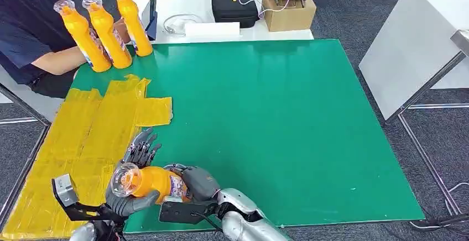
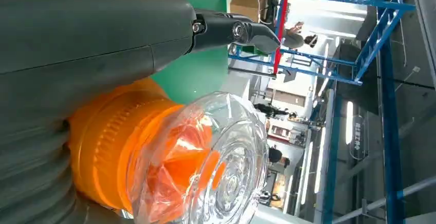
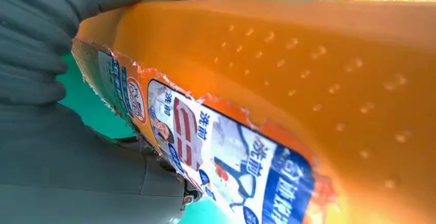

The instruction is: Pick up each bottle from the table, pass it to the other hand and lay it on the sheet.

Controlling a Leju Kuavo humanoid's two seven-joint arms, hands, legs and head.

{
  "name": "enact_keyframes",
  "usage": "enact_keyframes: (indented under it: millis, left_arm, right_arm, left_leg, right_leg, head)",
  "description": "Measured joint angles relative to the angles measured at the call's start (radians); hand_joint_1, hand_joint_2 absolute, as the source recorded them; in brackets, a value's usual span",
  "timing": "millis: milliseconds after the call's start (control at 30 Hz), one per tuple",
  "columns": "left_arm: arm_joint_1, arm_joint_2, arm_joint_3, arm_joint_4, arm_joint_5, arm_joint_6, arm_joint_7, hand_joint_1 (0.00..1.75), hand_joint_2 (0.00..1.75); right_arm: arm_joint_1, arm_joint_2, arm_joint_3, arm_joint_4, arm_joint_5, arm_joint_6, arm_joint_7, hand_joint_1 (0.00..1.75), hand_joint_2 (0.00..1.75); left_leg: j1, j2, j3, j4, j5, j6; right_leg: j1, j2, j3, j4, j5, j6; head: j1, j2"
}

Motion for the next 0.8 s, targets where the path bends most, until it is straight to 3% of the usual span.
enact_keyframes:
  millis: [133, 167, 800]
  left_arm:
    - [0.0, 0.0, 0.0, 0.0, 0.0, 0.0, 0.0, 0.0, 1.75]
    - [0.0, 0.0, 0.0, 0.0, 0.0, 0.0, 0.0, 1.75, 1.75]
    - [0.006, 0.0, 0.0, -0.006, 0.0, -0.013, -0.011, 1.75, 1.75]
  right_arm:
    - [0.0, 0.0, 0.0, 0.0, 0.0, 0.0, 0.0, 1.75, 1.75]
    - [0.0, 0.0, 0.0, 0.0, 0.0, 0.0, 0.0, 1.75, 1.75]
    - [0.0, -0.001, -0.006, 0.0, 0.0, 0.001, 0.0, 1.75, 1.75]
  left_leg:
    - [0.0, 0.0, 0.0, 0.0, 0.0, 0.0]
    - [0.0, 0.0, 0.0, 0.0, 0.0, 0.0]
    - [0.0, 0.0, 0.001, 0.0, 0.0, 0.0]
  right_leg:
    - [0.0, 0.0, 0.0, 0.0, 0.0, 0.0]
    - [0.0, 0.0, 0.0, 0.0, 0.0, 0.0]
    - [0.0, 0.0, 0.001, 0.0, 0.0, 0.0]
  head:
    - [0.0, 0.0]
    - [0.0, 0.0]
    - [0.0, 0.0]
